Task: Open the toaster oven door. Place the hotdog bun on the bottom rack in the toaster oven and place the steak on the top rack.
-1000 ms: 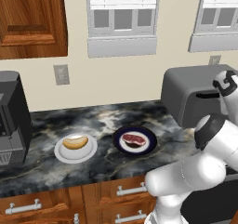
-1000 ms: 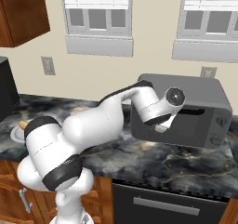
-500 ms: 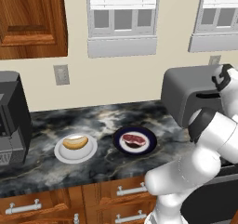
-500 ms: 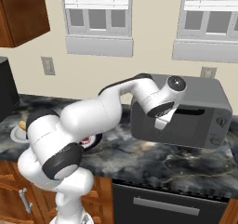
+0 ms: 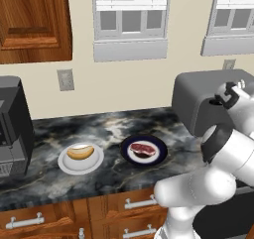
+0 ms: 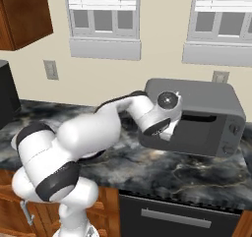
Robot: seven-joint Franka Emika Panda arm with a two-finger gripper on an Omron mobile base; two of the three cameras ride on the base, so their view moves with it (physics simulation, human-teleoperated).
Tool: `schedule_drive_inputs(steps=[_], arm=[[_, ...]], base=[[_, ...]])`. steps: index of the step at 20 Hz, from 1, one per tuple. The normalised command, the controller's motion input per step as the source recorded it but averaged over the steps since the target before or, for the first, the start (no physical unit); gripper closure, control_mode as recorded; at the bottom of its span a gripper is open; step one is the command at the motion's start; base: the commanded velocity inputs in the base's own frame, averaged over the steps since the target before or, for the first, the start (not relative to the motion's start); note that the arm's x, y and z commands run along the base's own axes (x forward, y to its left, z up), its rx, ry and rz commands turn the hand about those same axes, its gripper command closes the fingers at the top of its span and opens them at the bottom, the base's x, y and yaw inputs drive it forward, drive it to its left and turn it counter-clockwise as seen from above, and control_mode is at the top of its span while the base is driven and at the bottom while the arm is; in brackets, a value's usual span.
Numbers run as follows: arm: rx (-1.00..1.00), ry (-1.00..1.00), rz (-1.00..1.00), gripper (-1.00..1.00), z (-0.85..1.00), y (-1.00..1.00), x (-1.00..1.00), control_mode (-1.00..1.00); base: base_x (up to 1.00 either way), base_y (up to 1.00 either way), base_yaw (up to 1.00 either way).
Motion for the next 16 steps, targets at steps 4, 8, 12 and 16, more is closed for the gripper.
schedule_drive_inputs(steps=[4,8,12,16], arm=[[0.14,0.32,0.13,1.00,-1.00,0.09,-0.21,-1.00],[0.21,0.47,0.16,1.00,-1.00,0.00,-0.49,-1.00],[0.32,0.67,0.13,1.00,-0.76,0.00,-0.49,-1.00],[0.35,0.73,0.12,1.00,-0.51,0.00,-0.65,-1.00]], base=[[0.00,0.00,0.00],[0.00,0.00,0.00],[0.00,0.00,0.00],[0.00,0.00,0.00]])
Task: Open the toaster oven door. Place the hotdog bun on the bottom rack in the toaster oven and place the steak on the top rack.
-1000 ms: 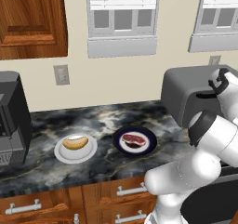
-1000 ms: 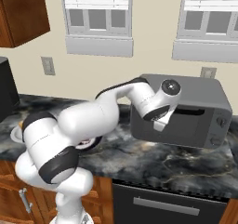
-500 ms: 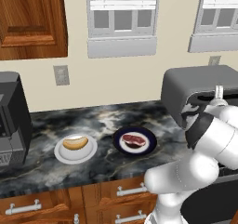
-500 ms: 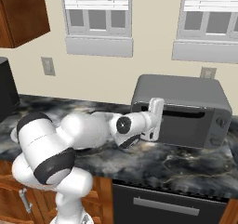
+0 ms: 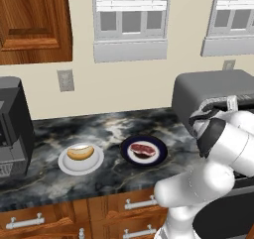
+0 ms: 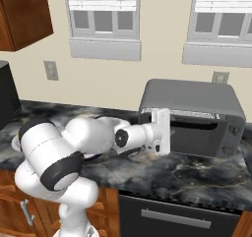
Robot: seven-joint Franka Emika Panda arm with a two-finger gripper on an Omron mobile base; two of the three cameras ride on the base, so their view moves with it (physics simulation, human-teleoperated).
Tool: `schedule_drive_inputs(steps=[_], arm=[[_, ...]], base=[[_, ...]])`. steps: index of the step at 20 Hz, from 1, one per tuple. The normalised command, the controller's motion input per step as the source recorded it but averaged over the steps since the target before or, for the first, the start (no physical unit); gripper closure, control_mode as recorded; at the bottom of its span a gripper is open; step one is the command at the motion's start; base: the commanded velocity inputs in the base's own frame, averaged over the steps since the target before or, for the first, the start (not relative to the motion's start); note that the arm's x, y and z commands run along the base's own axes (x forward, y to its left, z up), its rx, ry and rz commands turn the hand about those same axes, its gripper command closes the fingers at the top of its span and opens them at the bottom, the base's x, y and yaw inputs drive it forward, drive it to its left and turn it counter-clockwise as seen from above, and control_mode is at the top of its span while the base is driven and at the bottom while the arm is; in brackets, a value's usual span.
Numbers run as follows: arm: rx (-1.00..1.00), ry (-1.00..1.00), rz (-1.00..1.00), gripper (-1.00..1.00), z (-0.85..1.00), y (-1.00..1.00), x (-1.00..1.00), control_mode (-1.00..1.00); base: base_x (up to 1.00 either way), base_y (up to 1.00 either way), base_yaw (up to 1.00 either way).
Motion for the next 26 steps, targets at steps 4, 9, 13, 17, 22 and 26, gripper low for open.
schedule_drive_inputs(steps=[4,9,13,17,22,26], arm=[[0.34,0.75,0.11,1.00,-0.46,0.00,-0.95,-1.00],[0.34,0.72,0.09,1.00,-0.55,0.00,-0.91,-1.00],[0.41,0.65,0.06,1.00,-0.16,0.01,-0.78,-1.00],[0.42,0.62,0.02,1.00,-0.02,0.00,-0.66,-1.00],[0.39,0.52,0.01,1.00,0.11,0.00,-0.37,-1.00],[0.26,0.36,0.00,1.00,0.98,0.02,-0.29,-1.00]], base=[[0.00,0.00,0.00],[0.00,0.00,0.00],[0.00,0.00,0.00],[0.00,0.00,0.00],[0.00,0.00,0.00],[0.00,0.00,0.00]])
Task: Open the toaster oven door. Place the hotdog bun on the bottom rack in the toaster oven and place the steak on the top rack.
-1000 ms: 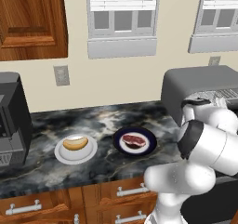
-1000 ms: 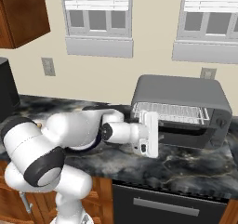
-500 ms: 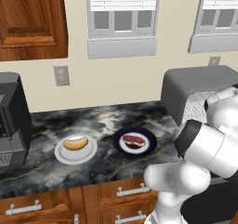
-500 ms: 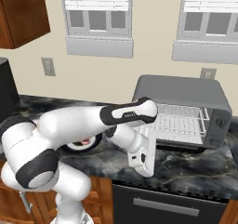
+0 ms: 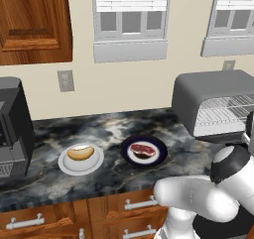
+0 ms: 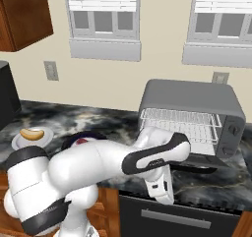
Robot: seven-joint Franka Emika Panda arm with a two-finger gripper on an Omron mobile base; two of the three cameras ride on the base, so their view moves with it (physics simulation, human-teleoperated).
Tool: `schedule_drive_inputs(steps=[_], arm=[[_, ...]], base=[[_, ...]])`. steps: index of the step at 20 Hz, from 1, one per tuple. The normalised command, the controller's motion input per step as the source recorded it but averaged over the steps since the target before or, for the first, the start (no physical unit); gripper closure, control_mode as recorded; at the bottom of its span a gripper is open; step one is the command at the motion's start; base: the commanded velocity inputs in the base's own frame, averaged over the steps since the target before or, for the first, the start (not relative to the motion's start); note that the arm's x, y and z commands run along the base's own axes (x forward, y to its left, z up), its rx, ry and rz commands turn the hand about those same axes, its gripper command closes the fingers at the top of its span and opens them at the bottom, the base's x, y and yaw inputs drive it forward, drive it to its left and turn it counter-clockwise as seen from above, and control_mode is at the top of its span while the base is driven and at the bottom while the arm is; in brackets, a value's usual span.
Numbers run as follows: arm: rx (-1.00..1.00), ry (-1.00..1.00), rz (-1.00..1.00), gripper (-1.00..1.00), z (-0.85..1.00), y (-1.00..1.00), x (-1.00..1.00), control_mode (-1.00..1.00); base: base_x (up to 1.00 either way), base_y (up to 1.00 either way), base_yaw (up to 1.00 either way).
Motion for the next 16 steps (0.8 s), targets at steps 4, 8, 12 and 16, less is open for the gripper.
schedule_drive_inputs(steps=[4,8,12,16], arm=[[0.12,0.34,0.00,1.00,1.00,0.00,-0.52,-1.00],[0.06,0.32,0.00,1.00,1.00,0.00,-0.83,-1.00],[0.01,0.29,-0.06,1.00,1.00,-0.04,-0.76,-1.00],[0.05,0.29,-0.09,1.00,1.00,-0.08,-0.42,-1.00]], base=[[0.00,0.00,0.00],[0.00,0.00,0.00],[0.00,0.00,0.00],[0.00,0.00,0.00]])
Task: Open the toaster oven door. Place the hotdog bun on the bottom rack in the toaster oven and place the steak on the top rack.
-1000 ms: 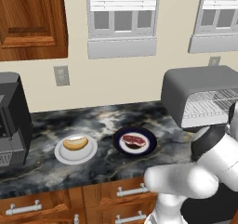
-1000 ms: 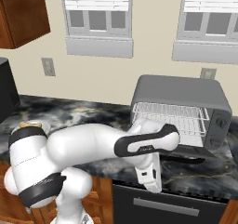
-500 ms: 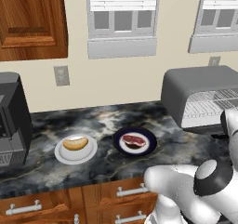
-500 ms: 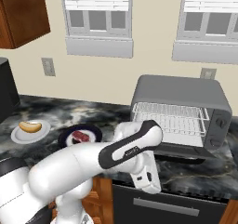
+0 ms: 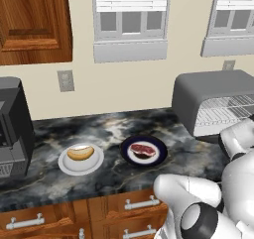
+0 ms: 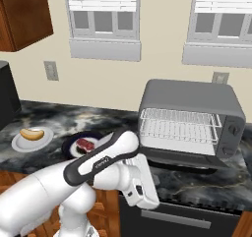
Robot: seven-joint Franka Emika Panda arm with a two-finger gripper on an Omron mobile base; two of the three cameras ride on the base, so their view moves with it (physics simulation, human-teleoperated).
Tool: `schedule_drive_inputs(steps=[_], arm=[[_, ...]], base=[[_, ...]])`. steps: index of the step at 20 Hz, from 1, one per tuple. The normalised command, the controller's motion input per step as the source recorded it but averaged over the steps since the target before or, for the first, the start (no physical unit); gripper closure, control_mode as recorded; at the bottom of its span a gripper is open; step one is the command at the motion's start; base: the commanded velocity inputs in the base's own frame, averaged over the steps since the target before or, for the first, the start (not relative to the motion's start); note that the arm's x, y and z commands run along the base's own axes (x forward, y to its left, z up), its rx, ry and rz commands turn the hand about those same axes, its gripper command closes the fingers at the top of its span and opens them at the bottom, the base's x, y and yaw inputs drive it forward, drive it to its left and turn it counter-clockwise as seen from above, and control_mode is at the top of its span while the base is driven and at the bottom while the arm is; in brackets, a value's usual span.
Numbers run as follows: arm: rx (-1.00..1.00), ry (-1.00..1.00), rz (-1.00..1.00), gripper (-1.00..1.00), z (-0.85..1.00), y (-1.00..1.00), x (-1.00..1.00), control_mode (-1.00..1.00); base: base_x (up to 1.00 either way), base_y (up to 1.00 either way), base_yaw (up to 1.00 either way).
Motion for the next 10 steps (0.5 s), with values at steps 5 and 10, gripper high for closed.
schedule_drive_inputs(steps=[5,10], arm=[[0.07,0.29,-0.16,1.00,1.00,-0.04,-0.45,-1.00],[0.09,0.30,-0.20,1.00,1.00,-0.05,-0.58,-1.00]], base=[[0.00,0.00,0.00],[0.00,0.00,0.00]])
